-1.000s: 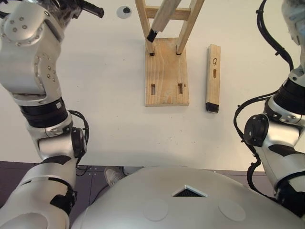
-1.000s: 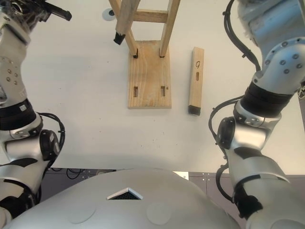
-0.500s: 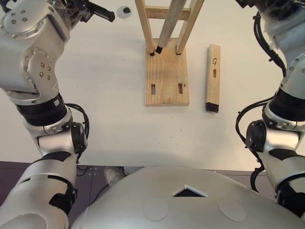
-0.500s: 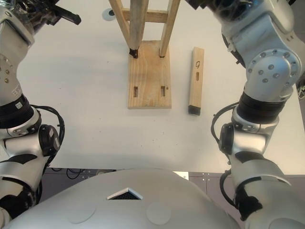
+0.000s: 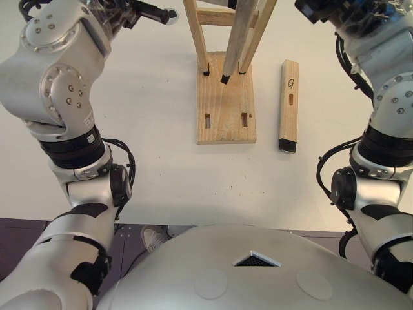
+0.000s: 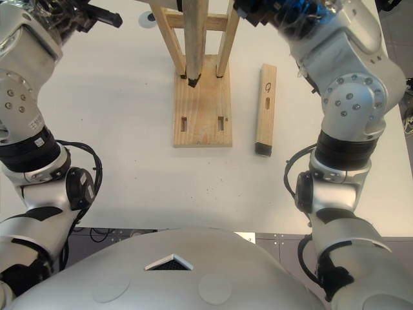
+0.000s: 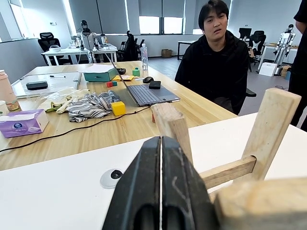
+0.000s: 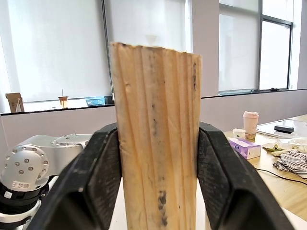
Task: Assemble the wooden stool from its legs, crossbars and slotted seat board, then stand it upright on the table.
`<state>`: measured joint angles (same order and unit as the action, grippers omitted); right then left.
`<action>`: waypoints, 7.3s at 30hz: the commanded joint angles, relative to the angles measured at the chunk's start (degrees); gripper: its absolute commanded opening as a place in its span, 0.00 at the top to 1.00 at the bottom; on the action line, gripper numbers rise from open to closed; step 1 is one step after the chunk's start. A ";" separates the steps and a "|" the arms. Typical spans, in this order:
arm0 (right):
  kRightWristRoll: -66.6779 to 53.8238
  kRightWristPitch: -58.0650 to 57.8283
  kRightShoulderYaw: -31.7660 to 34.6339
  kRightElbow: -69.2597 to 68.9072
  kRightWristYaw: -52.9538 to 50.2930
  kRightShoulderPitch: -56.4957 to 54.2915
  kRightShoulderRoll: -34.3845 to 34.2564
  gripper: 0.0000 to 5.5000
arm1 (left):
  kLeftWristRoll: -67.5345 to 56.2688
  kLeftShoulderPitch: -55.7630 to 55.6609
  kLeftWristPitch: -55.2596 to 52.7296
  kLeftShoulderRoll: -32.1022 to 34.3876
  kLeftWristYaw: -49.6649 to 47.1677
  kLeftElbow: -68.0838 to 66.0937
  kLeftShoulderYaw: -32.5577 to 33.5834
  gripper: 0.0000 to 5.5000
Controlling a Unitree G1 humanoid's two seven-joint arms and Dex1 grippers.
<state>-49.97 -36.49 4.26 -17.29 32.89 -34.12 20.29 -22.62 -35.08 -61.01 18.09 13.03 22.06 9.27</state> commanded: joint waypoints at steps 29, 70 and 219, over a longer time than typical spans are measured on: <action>-7.29 -1.33 8.88 2.60 3.82 0.02 -0.02 0.63 | 4.75 4.89 7.41 9.01 2.10 -9.49 0.60 1.00; 3.00 19.24 8.96 26.26 28.86 18.61 -5.45 0.63 | 14.15 -8.21 37.77 15.47 24.20 -70.98 -3.43 1.00; 9.53 -4.11 -10.34 19.72 41.77 -22.39 7.31 0.63 | -69.30 5.87 25.04 8.11 2.88 7.98 5.93 0.54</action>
<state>-42.38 -42.80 -5.80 2.12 74.27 -55.47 25.86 -92.76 -29.94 -34.72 25.07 15.60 29.53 16.52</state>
